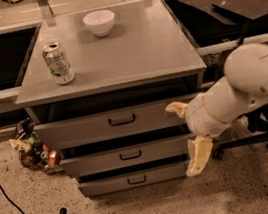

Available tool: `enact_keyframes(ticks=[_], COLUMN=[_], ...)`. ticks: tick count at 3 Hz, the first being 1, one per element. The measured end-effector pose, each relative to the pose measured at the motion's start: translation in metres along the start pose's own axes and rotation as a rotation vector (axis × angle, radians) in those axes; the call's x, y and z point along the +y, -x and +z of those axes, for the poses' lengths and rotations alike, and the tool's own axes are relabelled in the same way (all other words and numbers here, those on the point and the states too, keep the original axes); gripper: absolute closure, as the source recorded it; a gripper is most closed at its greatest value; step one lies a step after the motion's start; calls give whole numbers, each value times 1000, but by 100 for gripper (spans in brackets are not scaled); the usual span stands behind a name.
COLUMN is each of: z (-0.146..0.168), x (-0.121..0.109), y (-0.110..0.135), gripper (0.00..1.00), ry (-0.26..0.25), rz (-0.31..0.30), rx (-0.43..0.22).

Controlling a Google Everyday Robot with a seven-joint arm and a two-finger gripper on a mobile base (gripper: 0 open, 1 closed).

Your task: Open middle drawer

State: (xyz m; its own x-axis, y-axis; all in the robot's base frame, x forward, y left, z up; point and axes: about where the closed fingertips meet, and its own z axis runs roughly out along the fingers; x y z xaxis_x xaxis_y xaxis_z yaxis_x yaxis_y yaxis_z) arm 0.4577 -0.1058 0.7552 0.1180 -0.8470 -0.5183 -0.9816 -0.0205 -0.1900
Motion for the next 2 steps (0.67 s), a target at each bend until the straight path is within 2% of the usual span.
enact_keyframes(ticks=[2], z=[114], x=[10], y=[-16], gripper=[0], ry=[125], rz=[-7], rx=[-63])
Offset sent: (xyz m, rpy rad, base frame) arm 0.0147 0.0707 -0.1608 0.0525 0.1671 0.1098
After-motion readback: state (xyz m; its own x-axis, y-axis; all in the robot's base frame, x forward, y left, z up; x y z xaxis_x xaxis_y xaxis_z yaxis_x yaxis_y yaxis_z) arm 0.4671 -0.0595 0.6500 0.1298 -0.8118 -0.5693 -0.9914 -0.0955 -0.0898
